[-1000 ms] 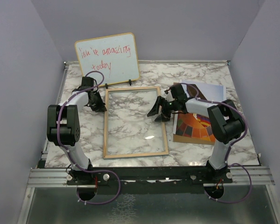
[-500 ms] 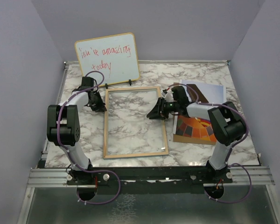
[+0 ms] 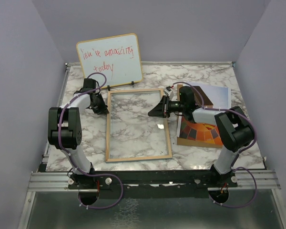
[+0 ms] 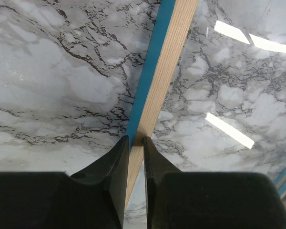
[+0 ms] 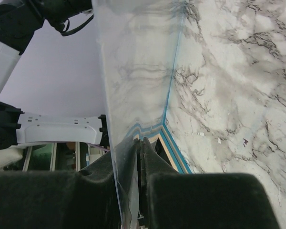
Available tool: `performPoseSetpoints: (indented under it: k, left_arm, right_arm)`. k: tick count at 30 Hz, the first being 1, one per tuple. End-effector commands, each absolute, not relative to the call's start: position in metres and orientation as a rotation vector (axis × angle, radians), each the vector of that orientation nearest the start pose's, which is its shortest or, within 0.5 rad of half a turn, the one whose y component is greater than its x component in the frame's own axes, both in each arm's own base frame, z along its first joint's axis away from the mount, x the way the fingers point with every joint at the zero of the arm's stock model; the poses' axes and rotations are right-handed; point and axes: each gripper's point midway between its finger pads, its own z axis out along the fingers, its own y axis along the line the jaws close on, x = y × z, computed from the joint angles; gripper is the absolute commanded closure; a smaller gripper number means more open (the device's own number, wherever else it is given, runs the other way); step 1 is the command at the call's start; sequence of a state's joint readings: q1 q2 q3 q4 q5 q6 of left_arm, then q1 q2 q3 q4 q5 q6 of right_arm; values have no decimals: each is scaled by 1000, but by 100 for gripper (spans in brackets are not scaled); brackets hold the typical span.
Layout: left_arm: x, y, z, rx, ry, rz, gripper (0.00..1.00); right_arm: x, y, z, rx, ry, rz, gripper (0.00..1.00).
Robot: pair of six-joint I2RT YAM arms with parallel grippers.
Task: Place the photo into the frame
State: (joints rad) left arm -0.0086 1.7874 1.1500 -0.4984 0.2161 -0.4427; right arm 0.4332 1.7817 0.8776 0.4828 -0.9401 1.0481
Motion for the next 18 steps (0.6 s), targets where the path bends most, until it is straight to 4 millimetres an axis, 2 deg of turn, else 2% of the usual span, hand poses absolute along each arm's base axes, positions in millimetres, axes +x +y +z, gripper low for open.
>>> performPoseSetpoints:
  k: [1, 14, 18]
  left_arm:
    - [358, -49, 18, -520, 2764, -324, 81]
    - [355, -49, 14, -523, 2771, -318, 83]
    - [354, -48, 15, -524, 2769, -318, 85]
  right_arm:
    - [286, 321, 164, -133, 2231, 1891, 86]
    - [283, 324, 177, -183, 2151, 1986, 86]
    - [287, 326, 167, -165, 2195, 1959, 86]
